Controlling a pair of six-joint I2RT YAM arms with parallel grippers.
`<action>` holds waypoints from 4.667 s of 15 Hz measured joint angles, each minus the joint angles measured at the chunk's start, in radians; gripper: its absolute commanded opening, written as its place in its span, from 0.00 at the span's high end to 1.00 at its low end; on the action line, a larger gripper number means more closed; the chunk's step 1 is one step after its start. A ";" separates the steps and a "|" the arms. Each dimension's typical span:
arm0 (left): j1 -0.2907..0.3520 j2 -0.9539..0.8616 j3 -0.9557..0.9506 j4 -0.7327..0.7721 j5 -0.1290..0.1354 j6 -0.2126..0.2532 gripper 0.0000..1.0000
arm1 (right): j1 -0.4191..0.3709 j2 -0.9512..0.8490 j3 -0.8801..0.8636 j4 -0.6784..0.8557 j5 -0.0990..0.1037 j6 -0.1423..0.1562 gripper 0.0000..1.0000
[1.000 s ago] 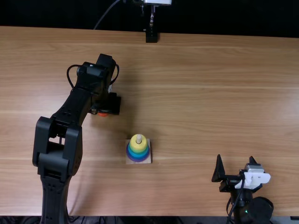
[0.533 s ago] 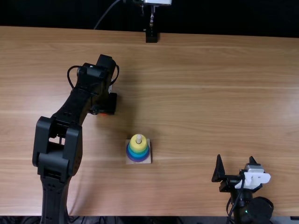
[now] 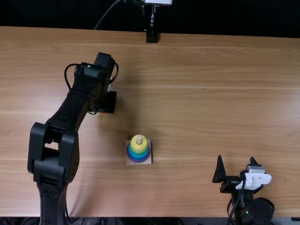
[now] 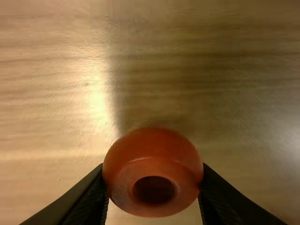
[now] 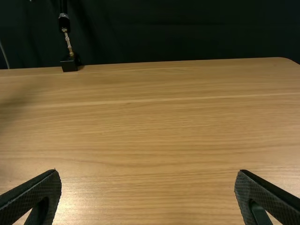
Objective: Build the Hanoi tower: stack the rings onto the peg from bottom to top in this color order: purple, dark blue, light blue, dark green, light green, yellow, orange.
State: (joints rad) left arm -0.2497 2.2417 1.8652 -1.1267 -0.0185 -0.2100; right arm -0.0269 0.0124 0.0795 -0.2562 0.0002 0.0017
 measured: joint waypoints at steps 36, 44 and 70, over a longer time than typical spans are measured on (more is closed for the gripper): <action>-0.452 -0.454 0.004 -0.344 0.000 -0.344 1.00 | 0.000 0.000 0.000 0.000 0.000 0.000 0.00; -0.458 -0.402 0.026 -0.326 0.000 -0.344 1.00 | 0.000 0.000 0.000 0.000 0.000 0.000 0.00; -0.324 -0.404 0.022 -0.059 0.002 -0.328 0.00 | 0.000 0.000 0.000 0.000 0.000 0.000 0.00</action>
State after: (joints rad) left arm -0.5735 1.8381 1.8874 -1.1854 -0.0162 -0.5381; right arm -0.0269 0.0120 0.0792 -0.2558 0.0006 0.0017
